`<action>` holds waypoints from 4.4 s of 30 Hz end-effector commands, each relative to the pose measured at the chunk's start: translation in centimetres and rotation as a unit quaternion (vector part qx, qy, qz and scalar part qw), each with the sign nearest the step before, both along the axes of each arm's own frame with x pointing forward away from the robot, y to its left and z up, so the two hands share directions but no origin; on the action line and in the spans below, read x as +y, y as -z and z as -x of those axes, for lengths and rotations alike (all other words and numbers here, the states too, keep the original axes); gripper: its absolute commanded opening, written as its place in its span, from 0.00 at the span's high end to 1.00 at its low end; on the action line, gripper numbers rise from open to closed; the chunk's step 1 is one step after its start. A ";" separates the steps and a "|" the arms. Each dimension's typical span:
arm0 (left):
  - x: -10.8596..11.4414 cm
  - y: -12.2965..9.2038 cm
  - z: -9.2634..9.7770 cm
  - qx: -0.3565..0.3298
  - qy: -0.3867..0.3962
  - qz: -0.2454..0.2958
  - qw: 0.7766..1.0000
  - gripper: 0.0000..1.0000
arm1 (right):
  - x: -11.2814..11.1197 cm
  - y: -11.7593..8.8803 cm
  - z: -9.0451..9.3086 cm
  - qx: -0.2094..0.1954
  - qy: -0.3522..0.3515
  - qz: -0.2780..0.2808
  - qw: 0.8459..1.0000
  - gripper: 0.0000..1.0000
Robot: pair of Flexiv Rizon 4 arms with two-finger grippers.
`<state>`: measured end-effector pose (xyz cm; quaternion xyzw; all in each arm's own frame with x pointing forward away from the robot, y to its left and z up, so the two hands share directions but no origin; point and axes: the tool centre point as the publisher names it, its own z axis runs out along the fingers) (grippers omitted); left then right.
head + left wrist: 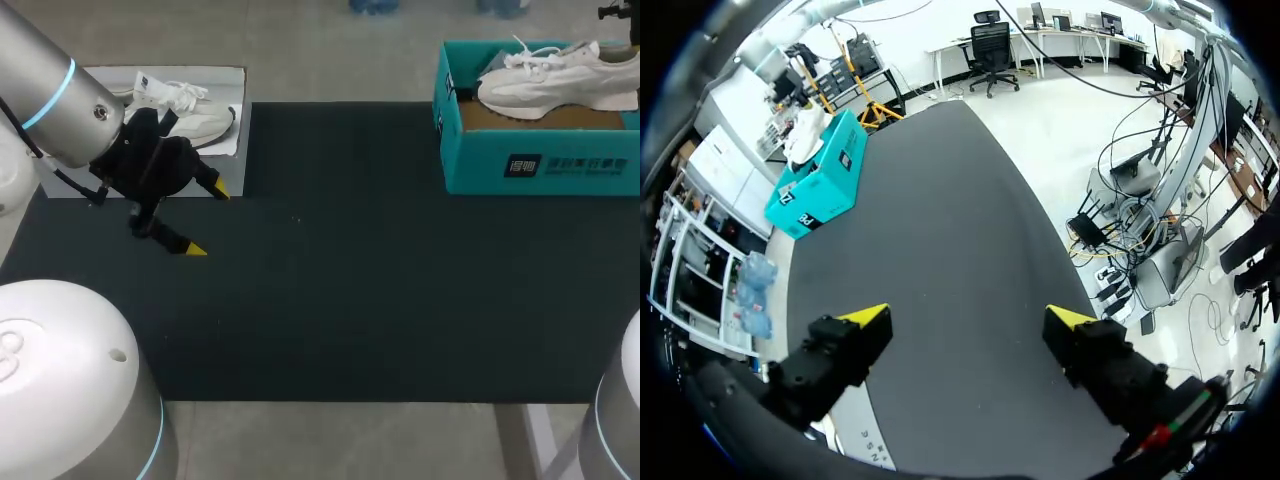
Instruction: Take the shoe out of the shoebox, open the shoe tongue, remove and reinsert the insole, then place the shoe into the shoebox
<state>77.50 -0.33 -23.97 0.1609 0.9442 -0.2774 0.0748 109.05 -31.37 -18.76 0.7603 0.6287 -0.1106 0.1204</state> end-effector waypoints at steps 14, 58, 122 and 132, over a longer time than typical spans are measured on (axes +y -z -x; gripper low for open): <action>0.0 0.0 0.0 0.000 0.000 -0.001 1.000 0.00 | -1.3 4.0 -1.6 0.032 0.013 -0.018 0.999 1.00; 0.0 0.0 0.0 0.000 0.000 -0.001 1.000 0.00 | -1.8 17.3 -0.4 0.080 0.032 -0.051 0.995 1.00; 10.9 -0.7 -14.7 -0.138 0.206 -0.181 0.952 0.00 | 4.6 1.3 2.8 -0.004 0.047 -0.060 0.997 0.00; 13.9 0.1 -18.0 -0.097 0.303 -0.166 0.933 0.00 | 4.6 1.3 2.8 -0.004 0.047 -0.060 0.997 0.00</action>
